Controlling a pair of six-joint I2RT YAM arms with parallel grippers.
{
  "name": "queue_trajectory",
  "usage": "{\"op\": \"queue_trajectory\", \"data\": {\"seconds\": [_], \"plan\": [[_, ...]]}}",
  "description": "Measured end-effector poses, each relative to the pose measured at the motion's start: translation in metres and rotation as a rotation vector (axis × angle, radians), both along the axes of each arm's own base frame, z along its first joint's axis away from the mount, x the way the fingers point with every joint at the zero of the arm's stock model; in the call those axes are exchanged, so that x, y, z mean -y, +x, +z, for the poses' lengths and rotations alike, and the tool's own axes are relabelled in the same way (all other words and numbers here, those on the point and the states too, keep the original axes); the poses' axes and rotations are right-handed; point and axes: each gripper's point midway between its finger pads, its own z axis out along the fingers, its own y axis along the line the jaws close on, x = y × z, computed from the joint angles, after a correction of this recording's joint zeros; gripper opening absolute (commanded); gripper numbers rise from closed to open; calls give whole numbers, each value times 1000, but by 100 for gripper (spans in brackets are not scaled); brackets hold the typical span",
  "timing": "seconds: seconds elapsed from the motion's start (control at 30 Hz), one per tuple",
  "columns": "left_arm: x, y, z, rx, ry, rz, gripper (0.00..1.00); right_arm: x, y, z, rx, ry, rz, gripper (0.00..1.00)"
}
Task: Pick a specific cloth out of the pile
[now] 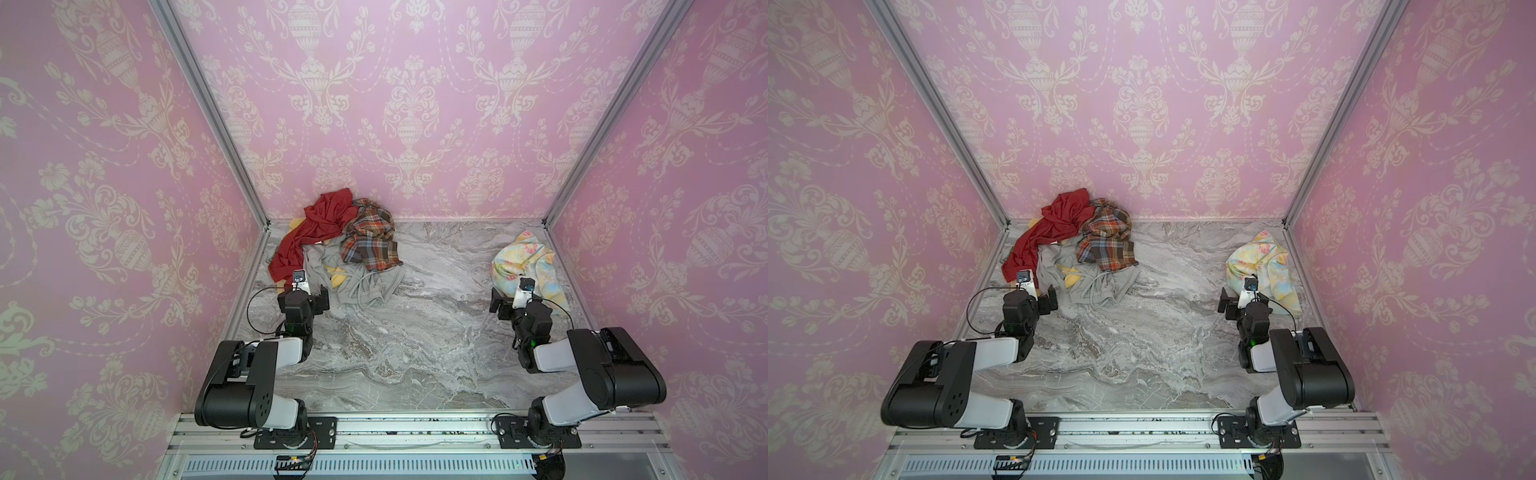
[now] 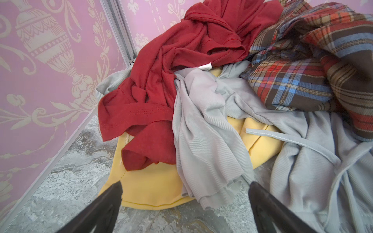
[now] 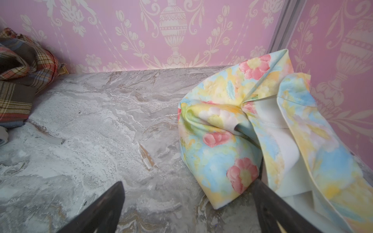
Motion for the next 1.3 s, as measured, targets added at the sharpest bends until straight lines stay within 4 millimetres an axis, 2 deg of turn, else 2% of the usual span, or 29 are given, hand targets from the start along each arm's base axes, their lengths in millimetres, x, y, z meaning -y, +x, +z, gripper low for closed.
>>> {"op": "queue_trajectory", "data": {"seconds": [0.23, 0.5, 0.53, 0.63, 0.7, 0.8, 0.87, 1.0, 1.3], "plan": [[-4, 7, 1, -6, -8, 1, 99, 0, 1, 7, 36, 8, -3, 99], [5, 22, 2, -7, -29, -54, 99, 0, 1, 11, 57, 22, -6, 100], [7, 21, 0, 9, -30, -61, 99, 0, 1, 11, 58, 22, -6, 100], [8, 14, -29, -38, -32, -68, 99, 0, 1, 12, 63, 22, -6, 100], [7, 11, -40, -65, -33, -66, 99, 0, 1, 12, 62, 22, -6, 100], [7, 13, -34, -38, -32, -65, 99, 0, 3, 9, 43, 22, -5, 100], [6, 15, -30, -18, -32, -62, 99, -3, 13, 3, -11, 22, 14, 100], [5, 17, -26, 1, -31, -61, 100, -10, 33, 15, -14, 26, 53, 100], [5, 17, -24, 8, -30, -61, 99, -15, 29, 1, -76, 25, 82, 100]]}}
